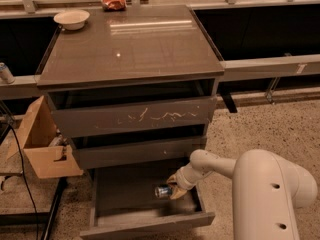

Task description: Place redbull can into bottom drawer

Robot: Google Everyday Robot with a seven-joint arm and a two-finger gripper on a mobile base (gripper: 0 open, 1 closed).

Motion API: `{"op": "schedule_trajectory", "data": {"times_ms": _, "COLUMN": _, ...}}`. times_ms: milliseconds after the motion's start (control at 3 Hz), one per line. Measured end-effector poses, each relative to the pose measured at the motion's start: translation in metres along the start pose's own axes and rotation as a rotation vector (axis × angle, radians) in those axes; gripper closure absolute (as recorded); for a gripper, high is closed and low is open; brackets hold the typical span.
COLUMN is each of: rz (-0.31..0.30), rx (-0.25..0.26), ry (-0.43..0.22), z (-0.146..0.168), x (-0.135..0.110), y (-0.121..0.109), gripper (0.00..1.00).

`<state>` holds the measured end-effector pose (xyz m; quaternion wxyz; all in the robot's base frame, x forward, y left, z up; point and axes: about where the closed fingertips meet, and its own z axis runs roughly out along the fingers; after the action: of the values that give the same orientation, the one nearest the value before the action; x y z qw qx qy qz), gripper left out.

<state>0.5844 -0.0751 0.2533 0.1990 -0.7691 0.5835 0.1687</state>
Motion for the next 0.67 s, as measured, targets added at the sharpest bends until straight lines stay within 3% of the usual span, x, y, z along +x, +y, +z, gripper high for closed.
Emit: {"op": "schedule_trajectory", "data": {"times_ms": 667, "rz": 0.004, "rx": -0.013, "ry": -0.015, "z": 0.017, "x": 0.005, "y": 0.001, "gripper": 1.0}}
